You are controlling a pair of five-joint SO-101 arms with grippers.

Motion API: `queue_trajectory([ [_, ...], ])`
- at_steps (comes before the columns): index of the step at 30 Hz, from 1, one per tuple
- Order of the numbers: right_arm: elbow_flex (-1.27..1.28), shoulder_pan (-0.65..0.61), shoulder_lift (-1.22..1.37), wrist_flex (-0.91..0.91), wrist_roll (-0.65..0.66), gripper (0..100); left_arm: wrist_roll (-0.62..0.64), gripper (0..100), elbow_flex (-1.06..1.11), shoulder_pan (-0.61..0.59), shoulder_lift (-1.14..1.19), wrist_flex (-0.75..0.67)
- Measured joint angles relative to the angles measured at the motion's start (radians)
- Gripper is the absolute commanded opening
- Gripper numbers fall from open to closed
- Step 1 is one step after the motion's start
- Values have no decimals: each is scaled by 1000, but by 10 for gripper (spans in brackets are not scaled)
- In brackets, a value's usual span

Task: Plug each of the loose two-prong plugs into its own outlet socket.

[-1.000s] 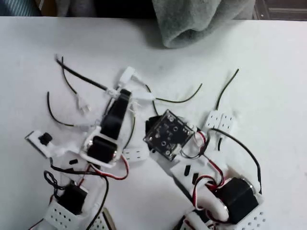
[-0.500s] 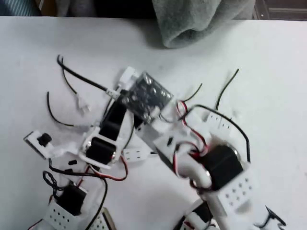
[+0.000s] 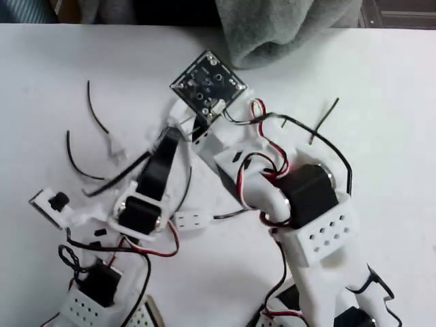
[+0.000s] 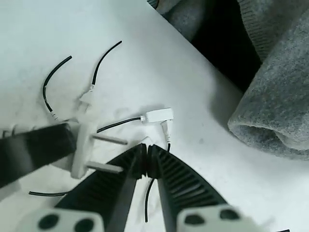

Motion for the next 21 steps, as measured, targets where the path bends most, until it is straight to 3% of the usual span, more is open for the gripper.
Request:
queue_trajectory([
  [21, -144, 51, 9, 34, -3, 20, 5, 24, 26, 11, 2, 11],
])
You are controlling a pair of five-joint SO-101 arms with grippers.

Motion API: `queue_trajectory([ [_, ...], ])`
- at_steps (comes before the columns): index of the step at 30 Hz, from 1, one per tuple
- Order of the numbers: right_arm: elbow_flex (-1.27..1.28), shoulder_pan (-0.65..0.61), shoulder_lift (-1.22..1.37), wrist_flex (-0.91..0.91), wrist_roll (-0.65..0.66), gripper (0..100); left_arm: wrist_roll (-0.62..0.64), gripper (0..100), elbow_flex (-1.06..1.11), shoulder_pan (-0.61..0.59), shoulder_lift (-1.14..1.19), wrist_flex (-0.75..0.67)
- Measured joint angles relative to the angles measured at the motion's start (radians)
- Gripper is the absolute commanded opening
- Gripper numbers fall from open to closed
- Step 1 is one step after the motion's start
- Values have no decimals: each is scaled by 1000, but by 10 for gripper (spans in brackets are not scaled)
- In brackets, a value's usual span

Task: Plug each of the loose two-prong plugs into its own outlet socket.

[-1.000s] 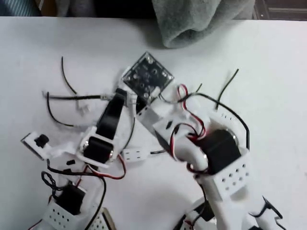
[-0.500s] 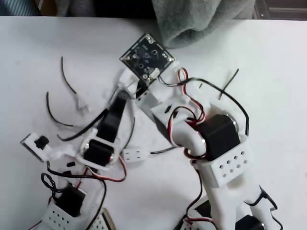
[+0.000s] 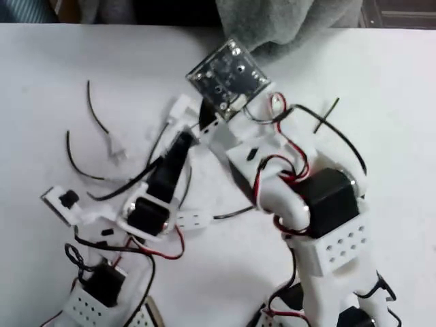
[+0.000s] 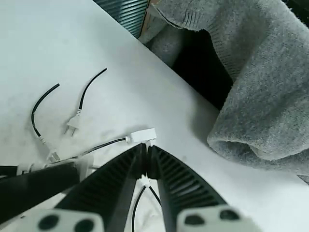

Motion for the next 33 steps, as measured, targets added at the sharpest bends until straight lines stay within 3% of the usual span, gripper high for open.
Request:
queue_trajectory([
  [6, -12, 35, 0, 21, 0, 19, 0, 24, 0, 0, 14, 0],
  [13, -12, 110, 0, 180, 57, 19, 0, 24, 0, 0, 14, 0],
  [20, -12, 61, 6, 296, 69, 19, 0, 24, 0, 0, 14, 0],
  [33, -127, -6, 245, 308, 69, 19, 0, 24, 0, 0, 14, 0],
])
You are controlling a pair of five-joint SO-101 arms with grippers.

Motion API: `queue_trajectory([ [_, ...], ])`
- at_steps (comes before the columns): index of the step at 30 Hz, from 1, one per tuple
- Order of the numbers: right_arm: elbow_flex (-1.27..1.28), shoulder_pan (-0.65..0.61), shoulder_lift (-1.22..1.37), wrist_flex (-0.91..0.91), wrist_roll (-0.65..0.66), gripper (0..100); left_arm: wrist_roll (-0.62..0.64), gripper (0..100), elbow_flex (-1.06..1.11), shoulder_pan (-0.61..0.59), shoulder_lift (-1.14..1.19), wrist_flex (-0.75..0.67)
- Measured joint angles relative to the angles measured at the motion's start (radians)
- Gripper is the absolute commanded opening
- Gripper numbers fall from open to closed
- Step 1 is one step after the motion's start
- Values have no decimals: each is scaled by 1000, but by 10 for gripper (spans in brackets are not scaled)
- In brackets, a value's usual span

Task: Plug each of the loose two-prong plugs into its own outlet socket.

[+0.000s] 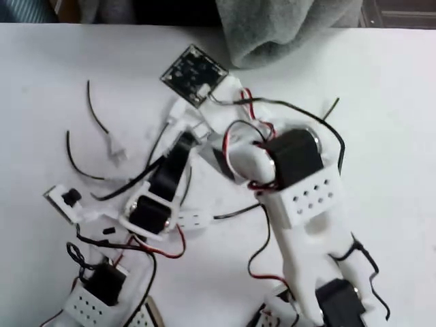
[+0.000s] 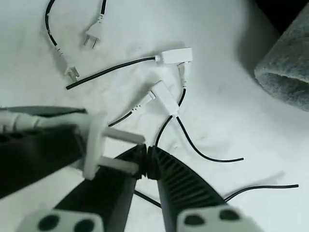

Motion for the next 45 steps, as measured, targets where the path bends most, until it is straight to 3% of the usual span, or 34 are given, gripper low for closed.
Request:
queue_trajectory([
  [8, -163, 3, 126, 3, 8, 19, -5, 24, -2, -5, -12, -2],
  [45, -236, 61, 161, -43, 6, 19, -2, 24, 12, 38, -2, 21],
])
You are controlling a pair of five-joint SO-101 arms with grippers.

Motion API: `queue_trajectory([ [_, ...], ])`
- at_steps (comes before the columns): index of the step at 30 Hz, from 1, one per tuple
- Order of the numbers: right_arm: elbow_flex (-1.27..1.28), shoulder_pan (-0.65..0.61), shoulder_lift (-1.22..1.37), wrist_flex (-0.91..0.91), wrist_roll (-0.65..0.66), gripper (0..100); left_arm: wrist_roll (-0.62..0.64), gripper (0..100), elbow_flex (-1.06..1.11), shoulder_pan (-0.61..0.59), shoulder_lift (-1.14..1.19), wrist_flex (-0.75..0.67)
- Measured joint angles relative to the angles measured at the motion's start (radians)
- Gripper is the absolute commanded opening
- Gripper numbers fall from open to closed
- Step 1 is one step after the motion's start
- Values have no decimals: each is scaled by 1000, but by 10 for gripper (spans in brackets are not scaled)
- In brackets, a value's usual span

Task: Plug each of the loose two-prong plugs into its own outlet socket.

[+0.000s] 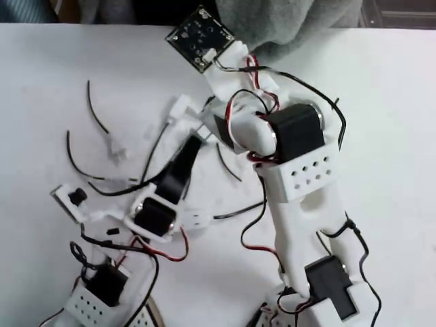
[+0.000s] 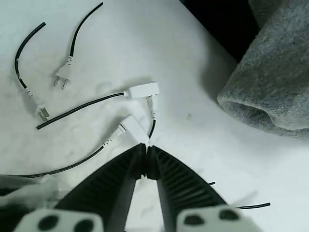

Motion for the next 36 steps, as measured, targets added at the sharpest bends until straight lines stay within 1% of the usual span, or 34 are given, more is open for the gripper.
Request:
queue_trajectory([
  [4, 0, 5, 0, 0, 0, 19, 2, 24, 0, 6, 2, 0],
  [6, -17, 41, 0, 0, 0, 19, 2, 24, 0, 6, 2, 0],
  [8, -48, 115, 0, 0, 5, 19, 2, 24, 0, 6, 2, 5],
  [10, -86, 210, -2, 11, 21, 19, 2, 24, 0, 6, 2, 31],
  [13, -121, 387, -21, 61, 86, 19, -3, 24, 0, 6, 2, 55],
  [15, -124, 500, -43, 84, 117, 22, -37, 24, 0, -2, 2, 58],
  [20, -87, 813, -120, 89, 150, 20, -97, 24, 0, -107, 2, 63],
  [23, -3, 936, -181, 89, 239, 20, -103, 24, 0, -184, 2, 106],
  [27, 180, 1005, -284, 89, 327, 20, -103, 24, 0, -256, 2, 227],
  [32, 442, 1025, -434, 89, 342, 20, -103, 24, 0, -341, 2, 305],
  [34, 559, 1022, -497, 64, 354, 20, -138, 24, 0, -350, 2, 330],
  [36, 677, 1022, -546, 8, 353, 20, -219, 24, 0, -348, 2, 350],
])
